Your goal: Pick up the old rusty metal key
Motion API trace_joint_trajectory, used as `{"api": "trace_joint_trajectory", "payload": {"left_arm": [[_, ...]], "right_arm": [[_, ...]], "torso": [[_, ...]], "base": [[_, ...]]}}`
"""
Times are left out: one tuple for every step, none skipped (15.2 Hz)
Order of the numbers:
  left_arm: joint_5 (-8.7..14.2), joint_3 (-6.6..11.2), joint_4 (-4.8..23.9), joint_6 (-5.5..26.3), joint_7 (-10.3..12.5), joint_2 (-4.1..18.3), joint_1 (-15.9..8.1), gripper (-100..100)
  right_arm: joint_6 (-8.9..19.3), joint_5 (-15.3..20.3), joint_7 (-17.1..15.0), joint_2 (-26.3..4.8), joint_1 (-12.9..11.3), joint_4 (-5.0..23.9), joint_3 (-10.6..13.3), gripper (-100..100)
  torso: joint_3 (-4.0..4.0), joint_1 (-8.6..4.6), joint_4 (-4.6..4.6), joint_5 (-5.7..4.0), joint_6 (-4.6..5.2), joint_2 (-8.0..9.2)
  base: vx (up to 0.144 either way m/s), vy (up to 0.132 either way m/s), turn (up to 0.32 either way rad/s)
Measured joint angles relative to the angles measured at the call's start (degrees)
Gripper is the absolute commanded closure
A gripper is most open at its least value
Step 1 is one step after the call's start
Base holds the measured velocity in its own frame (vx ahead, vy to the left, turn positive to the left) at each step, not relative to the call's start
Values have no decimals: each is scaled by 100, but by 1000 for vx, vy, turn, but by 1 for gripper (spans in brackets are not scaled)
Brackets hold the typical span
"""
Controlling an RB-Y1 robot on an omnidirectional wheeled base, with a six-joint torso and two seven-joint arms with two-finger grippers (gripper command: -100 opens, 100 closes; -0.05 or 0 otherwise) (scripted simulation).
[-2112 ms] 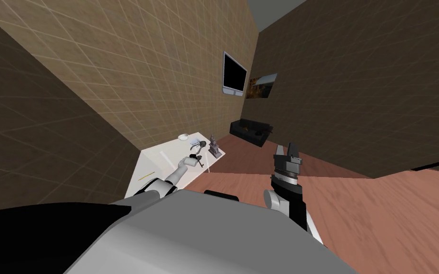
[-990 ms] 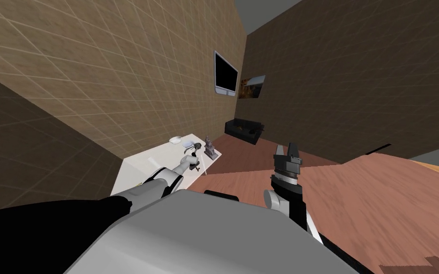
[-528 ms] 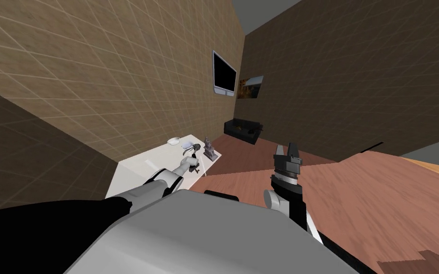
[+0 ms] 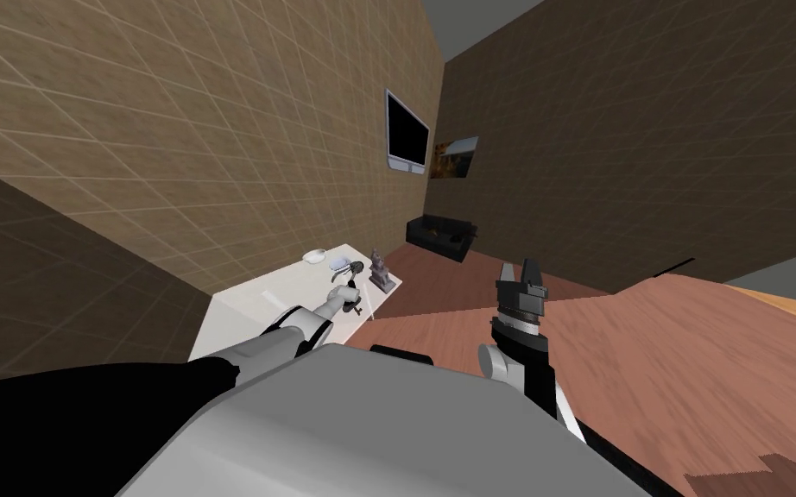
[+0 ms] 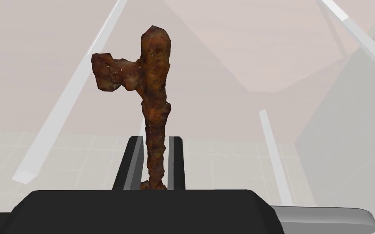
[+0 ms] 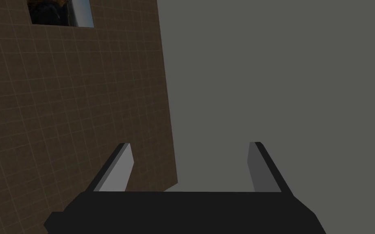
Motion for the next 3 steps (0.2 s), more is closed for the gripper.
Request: {"api": "trace_joint_trajectory", "payload": {"left_arm": [[19, -1, -66, 61, -13, 23, -8, 100], [60, 6, -54, 131, -56, 55, -87, 100], [88, 9, -58, 192, -94, 80, -142, 100]], "right_arm": [[0, 0, 0, 0, 0, 0, 0, 0], [0, 0, 0, 1, 0, 0, 0, 0], [0, 0, 0, 1, -1, 0, 1, 0]], "torso": [[4, -6, 3, -2, -1, 6], [10, -17, 5, -5, -1, 17], [15, -23, 5, -5, 0, 27]], "base": [[-69, -55, 65], [-81, -61, 48], [-46, -35, 16]]}}
